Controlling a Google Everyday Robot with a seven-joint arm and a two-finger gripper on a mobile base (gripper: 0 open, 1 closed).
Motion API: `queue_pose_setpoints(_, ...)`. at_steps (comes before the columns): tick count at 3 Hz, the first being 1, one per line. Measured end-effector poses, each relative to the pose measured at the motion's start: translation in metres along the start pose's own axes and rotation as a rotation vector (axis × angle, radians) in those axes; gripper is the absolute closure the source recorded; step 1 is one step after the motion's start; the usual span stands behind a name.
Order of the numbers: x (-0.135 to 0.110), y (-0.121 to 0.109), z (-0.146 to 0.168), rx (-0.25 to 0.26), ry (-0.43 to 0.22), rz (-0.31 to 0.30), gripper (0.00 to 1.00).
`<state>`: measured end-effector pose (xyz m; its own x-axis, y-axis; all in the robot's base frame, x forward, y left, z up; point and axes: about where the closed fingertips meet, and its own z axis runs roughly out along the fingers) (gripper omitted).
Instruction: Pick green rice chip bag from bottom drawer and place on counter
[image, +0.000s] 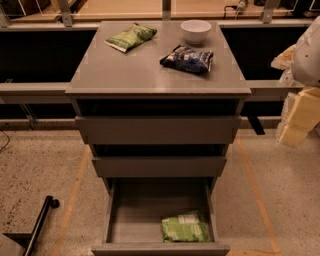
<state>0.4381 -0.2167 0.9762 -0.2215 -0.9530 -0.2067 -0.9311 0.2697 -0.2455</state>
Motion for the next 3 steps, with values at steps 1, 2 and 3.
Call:
queue_pose_setpoints(1, 0.0, 0.0, 0.0, 0.0, 0.0, 0.0, 0.0)
queue_pose_setpoints(2, 0.0, 0.001, 0.009, 0.006, -0.048, 0.076, 0.0)
queue_pose_setpoints(3, 0.002, 0.003, 0.038, 0.002, -0.125, 0.215, 0.0)
